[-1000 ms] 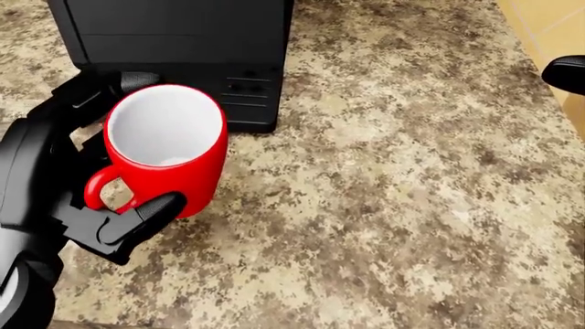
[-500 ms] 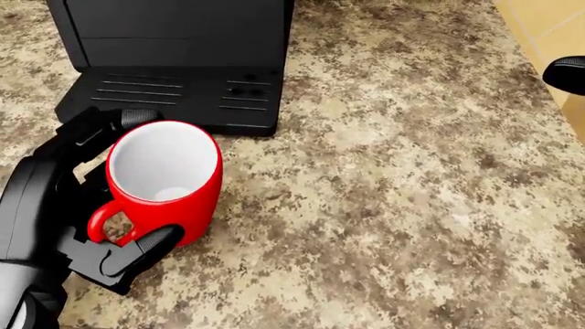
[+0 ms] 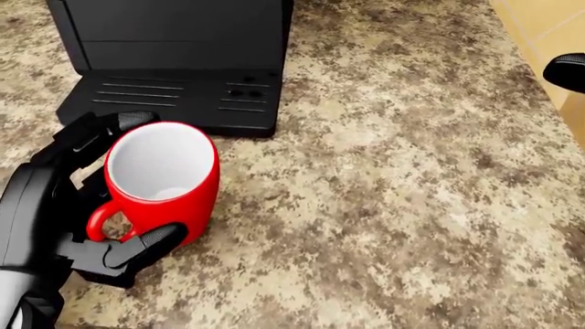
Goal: Pick the mug from under the coffee machine dispenser and place it on the counter.
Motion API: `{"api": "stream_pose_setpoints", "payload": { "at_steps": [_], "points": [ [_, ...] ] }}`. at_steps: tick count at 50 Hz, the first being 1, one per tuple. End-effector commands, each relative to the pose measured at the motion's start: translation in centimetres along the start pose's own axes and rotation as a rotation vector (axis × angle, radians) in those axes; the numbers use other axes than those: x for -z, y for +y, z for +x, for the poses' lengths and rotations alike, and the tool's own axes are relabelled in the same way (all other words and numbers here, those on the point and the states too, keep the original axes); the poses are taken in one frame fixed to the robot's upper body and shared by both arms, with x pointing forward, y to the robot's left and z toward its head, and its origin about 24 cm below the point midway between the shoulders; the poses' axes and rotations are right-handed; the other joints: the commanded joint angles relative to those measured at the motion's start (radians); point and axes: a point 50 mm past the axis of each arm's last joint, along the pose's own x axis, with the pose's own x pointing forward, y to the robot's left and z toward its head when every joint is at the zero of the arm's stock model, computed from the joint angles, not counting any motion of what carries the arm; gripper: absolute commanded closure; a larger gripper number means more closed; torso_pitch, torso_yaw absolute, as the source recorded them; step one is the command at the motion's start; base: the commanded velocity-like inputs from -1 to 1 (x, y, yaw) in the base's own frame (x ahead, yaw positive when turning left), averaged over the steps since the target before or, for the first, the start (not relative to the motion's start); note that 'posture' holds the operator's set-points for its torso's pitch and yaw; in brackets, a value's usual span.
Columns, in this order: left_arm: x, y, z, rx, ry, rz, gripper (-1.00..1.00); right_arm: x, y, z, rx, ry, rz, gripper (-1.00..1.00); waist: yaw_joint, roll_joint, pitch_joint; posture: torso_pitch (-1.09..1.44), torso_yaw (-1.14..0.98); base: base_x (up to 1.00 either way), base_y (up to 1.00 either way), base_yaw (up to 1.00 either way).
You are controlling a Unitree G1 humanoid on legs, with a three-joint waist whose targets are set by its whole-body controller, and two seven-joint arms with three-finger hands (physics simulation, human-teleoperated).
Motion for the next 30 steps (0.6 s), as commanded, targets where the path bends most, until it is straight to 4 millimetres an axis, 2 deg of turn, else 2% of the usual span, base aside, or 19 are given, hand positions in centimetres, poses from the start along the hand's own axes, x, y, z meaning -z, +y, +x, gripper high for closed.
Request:
{"api": "stream_pose_setpoints", "payload": {
  "at_steps": [1,6,11,17,25,30],
  "points": [
    [-0.96,0.10,0.00,-0.011,-0.046,0.019,0.23,-1.90,-0.09,-0.14,0.002,-0.091,-0.003,-1.00,0.000,-0.005,-0.017,0.00,0.00,0.00,0.00,0.00],
    [-1.06,0.22,-0.03,-0.017,-0.046,0.020,0.24,-1.89,-0.07,-0.17,0.000,-0.091,-0.004,-1.00,-0.001,-0.006,-0.017,0.00,0.00,0.00,0.00,0.00],
    [-1.19,0.25,-0.05,-0.019,-0.049,0.021,-0.03,-1.90,-0.07,-0.20,-0.001,-0.090,-0.003,-1.00,-0.003,-0.005,-0.016,0.00,0.00,0.00,0.00,0.00],
    [-1.35,0.29,-0.09,-0.021,-0.052,0.021,-0.17,-1.95,-0.06,-0.22,-0.003,-0.088,0.003,-1.00,-0.003,-0.005,-0.015,0.00,0.00,0.00,0.00,0.00],
    [-1.62,0.37,-0.12,-0.023,-0.057,0.022,-0.64,-1.91,-0.05,-0.20,-0.003,-0.087,0.003,-1.00,-0.003,-0.004,-0.015,0.00,0.00,0.00,0.00,0.00],
    [-1.77,0.45,-0.13,-0.024,-0.061,0.022,-0.74,-1.92,-0.05,-0.23,-0.003,-0.087,0.004,-1.00,-0.004,-0.005,-0.015,0.00,0.00,0.00,0.00,0.00]
  ]
}}
